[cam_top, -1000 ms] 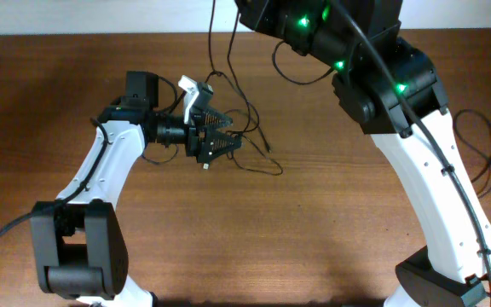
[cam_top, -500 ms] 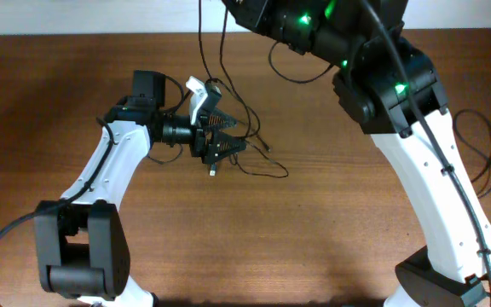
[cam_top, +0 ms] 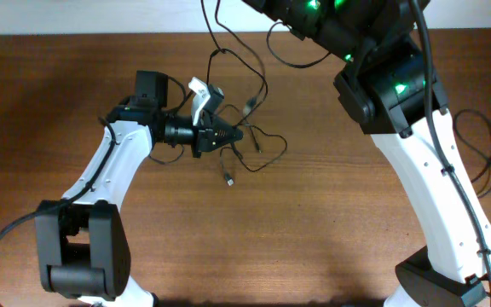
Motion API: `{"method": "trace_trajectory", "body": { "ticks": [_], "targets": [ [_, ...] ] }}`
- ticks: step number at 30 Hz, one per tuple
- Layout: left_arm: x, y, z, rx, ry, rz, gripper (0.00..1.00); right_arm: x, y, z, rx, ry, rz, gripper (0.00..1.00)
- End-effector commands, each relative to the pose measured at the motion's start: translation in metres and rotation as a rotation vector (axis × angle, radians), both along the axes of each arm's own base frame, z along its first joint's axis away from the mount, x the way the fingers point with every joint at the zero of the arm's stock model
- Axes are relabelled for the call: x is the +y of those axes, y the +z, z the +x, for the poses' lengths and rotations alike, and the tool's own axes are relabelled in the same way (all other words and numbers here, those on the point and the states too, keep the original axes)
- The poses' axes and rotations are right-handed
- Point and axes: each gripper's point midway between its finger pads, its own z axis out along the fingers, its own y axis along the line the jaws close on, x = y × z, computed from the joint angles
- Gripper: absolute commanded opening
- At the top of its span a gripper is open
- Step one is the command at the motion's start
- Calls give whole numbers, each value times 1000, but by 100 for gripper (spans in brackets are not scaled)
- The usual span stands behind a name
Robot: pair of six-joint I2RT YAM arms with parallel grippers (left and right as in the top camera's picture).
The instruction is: Untangle cables
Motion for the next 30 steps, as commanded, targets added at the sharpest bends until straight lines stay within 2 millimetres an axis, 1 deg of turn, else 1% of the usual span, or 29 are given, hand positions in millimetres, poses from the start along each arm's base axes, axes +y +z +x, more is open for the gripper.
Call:
{"method": "trace_trajectory", "body": {
  "ticks": [1, 2, 4, 5, 6, 7, 8, 9, 10, 11, 12, 13, 15, 16, 17, 19, 20, 21, 22, 23, 25, 27, 28, 29, 30],
  "targets": [
    [-1, -1, -2, 3, -7, -2, 0, -2, 5, 0, -6, -15, 14, 4],
    [-1, -2, -1, 3, -4, 4, 0, -2, 5, 0, -7, -17, 14, 4],
    [3, -11, 3, 17, 29, 56, 0, -8, 2, 6, -3, -40, 4, 4],
    [8, -18, 11, 65, 87, 102, 0, -14, -5, 13, 27, -64, -12, 4],
    [17, -29, 23, 131, 185, 171, 0, -22, -14, 21, 60, -93, -29, 4],
    [35, -47, 38, 229, 348, 279, 0, -29, -22, 28, 88, -114, -45, 4],
    [57, -64, 49, 327, 524, 383, 0, -37, -29, 34, 104, -136, -70, 4],
    [89, -83, 56, 409, 731, 511, 0, -47, -37, 41, 94, -164, -119, 4],
    [115, -94, 56, 470, 899, 604, 0, -55, -44, 46, 86, -188, -161, 4],
    [132, -100, 54, 505, 1007, 661, 0, -62, -52, 50, 90, -209, -199, 4],
    [146, -103, 51, 536, 1097, 703, 0, -74, -67, 58, 122, -261, -254, 4],
    [153, -105, 49, 549, 1144, 726, 0, -84, -81, 63, 150, -311, -306, 4],
    [156, -106, 48, 560, 1161, 732, 0, -113, -114, 73, 205, -448, -467, 4],
    [158, -106, 48, 561, 1163, 732, 0, -121, -124, 73, 224, -479, -519, 4],
    [161, -106, 48, 568, 1174, 733, 0, -125, -140, 69, 241, -470, -604, 4],
    [173, -107, 46, 581, 1226, 752, 0, -120, -153, 60, 236, -402, -677, 4],
    [177, -108, 45, 592, 1244, 754, 0, -111, -153, 54, 192, -331, -701, 4],
    [182, -108, 44, 611, 1261, 750, 0, -100, -146, 46, 125, -240, -697, 4],
    [186, -109, 42, 626, 1275, 747, 0, -94, -136, 41, 91, -182, -657, 4],
    [189, -109, 41, 634, 1284, 746, 0, -92, -116, 34, 35, -125, -596, 4],
    [191, -111, 40, 641, 1288, 747, 0, -99, -87, 29, -13, -107, -512, 4],
    [191, -112, 39, 654, 1301, 741, 0, -112, -53, 25, -96, -114, -440, 4],
    [191, -113, 39, 657, 1307, 736, 0, -120, -41, 24, -112, -135, -408, 4],
    [191, -113, 40, 656, 1307, 735, 0, -127, -34, 25, -126, -155, -396, 4],
    [191, -113, 39, 656, 1307, 735, 0, -135, -31, 29, -132, -178, -395, 4]
  ]
}}
